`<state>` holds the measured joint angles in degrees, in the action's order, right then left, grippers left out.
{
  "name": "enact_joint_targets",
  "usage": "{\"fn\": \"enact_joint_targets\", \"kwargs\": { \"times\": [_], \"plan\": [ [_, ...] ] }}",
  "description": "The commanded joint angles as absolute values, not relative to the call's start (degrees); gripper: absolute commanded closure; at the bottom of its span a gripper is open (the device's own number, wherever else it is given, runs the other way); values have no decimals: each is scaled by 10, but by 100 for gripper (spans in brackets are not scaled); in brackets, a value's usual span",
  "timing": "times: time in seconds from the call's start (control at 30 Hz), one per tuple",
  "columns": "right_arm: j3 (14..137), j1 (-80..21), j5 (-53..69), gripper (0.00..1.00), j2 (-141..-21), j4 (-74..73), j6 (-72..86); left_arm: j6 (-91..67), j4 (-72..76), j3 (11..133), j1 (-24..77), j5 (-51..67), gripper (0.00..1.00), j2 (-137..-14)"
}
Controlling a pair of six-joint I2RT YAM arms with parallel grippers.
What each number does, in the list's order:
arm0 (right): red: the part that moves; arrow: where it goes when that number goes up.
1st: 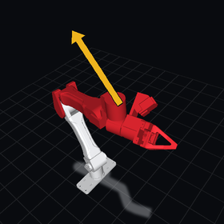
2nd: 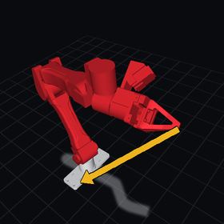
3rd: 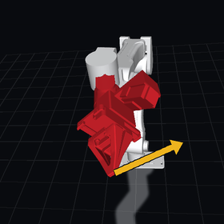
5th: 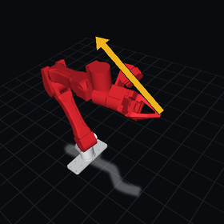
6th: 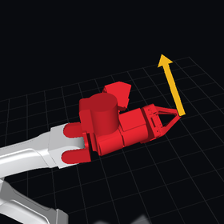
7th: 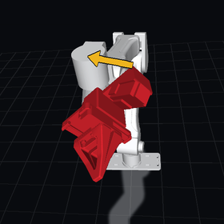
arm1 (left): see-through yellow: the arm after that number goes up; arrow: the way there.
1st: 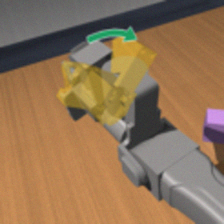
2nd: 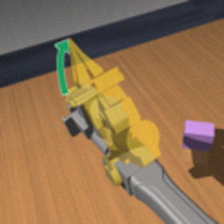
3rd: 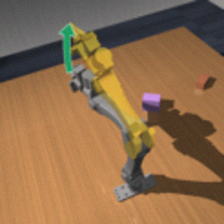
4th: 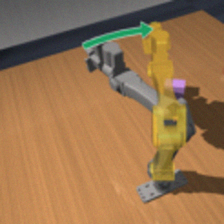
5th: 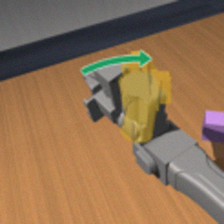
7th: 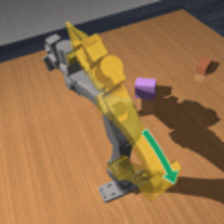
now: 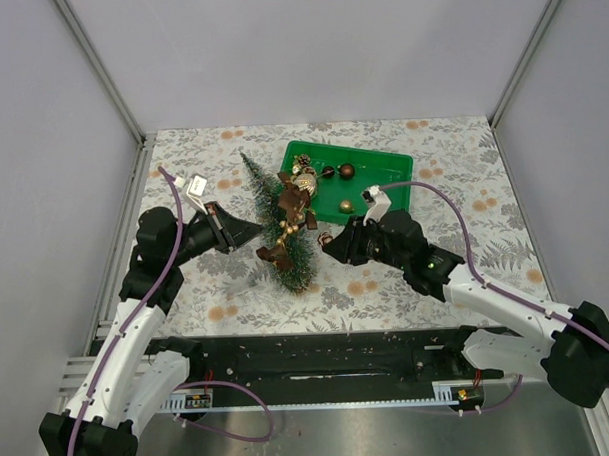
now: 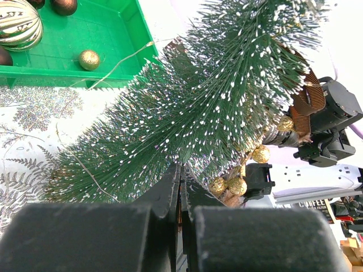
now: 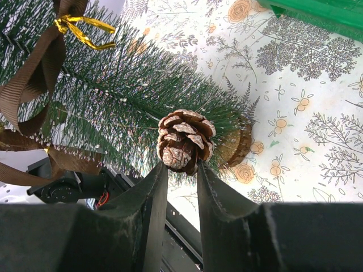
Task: Decorate the small christmas tree
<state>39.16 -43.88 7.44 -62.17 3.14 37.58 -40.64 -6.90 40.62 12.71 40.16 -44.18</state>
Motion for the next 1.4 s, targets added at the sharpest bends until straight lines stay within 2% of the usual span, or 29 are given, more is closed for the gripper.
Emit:
{"fn": "enact_joint_targets", "kwargs": {
  "times": [0.0,0.1,0.3,0.4,0.77,1.0,1.2,1.37],
  "plan": [
    [390,-444,77,72,-627,47,378,-415,-51,401,124,415,100,-433],
    [387,-445,77,69,-628,47,380,-415,-52,400,123,416,100,-433],
    [381,-445,81,48,-634,55,388,-417,-48,400,123,417,100,-433],
    [382,-445,82,42,-632,59,387,-417,-47,399,123,417,100,-433],
    [389,-444,40,41,-593,4,368,-417,-47,395,121,417,100,-428],
    [433,-437,-142,46,-597,-154,356,-417,-47,396,121,417,100,-429],
    [481,-384,-153,45,-657,-185,336,-417,-49,396,120,419,100,-427],
    [517,-325,-141,41,-739,-149,297,-415,-51,396,119,416,100,-430]
  ]
}}
